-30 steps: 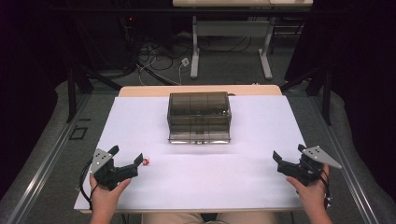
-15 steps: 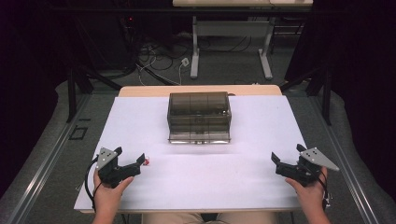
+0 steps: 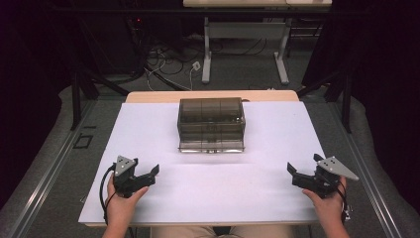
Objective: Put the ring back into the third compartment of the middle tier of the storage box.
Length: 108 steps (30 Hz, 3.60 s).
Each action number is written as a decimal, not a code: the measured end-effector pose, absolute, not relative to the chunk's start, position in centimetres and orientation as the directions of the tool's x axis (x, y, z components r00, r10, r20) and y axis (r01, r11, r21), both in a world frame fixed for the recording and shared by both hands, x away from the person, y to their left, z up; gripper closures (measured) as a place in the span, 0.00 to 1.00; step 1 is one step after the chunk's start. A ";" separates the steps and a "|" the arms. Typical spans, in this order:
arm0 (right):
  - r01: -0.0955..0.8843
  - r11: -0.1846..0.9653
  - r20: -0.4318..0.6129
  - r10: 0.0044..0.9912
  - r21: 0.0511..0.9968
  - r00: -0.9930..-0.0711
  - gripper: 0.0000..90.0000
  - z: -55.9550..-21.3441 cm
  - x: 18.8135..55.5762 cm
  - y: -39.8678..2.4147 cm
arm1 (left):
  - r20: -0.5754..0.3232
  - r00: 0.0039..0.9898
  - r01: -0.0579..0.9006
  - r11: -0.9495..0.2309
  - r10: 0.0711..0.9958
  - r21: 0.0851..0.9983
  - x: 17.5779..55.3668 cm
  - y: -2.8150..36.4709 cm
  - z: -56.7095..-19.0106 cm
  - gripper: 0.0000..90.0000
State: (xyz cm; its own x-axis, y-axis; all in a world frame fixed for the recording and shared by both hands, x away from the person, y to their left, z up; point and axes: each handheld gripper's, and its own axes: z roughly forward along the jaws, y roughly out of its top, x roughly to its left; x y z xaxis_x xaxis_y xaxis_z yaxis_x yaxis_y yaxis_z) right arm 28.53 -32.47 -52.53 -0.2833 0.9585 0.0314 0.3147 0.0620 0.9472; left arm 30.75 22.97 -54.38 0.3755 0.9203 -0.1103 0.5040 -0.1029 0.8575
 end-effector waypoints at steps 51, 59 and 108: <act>0.387 0.029 0.086 0.957 0.921 -0.276 0.00 -52.9 28.8 -32.7 | -0.411 0.136 0.781 0.158 0.901 0.605 33.0 22.6 -52.4 0.46; 0.396 0.032 0.084 0.958 0.918 -0.274 0.00 -52.9 28.8 -32.8 | -0.404 0.117 0.802 0.154 0.907 0.578 33.3 22.4 -53.1 0.51; 0.403 0.043 0.080 0.956 0.914 -0.282 0.01 -53.1 29.0 -32.8 | -0.391 0.093 0.854 0.129 0.916 0.504 33.8 22.3 -54.4 0.74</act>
State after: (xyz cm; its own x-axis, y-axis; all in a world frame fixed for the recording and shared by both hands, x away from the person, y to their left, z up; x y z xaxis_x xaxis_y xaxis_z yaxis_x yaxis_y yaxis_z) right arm 28.95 -32.77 -53.06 -0.2824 0.9559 0.0802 0.4034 0.0425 0.9140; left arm 33.79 22.30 -54.41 0.0926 0.9156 -0.3913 0.8543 0.1289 0.5036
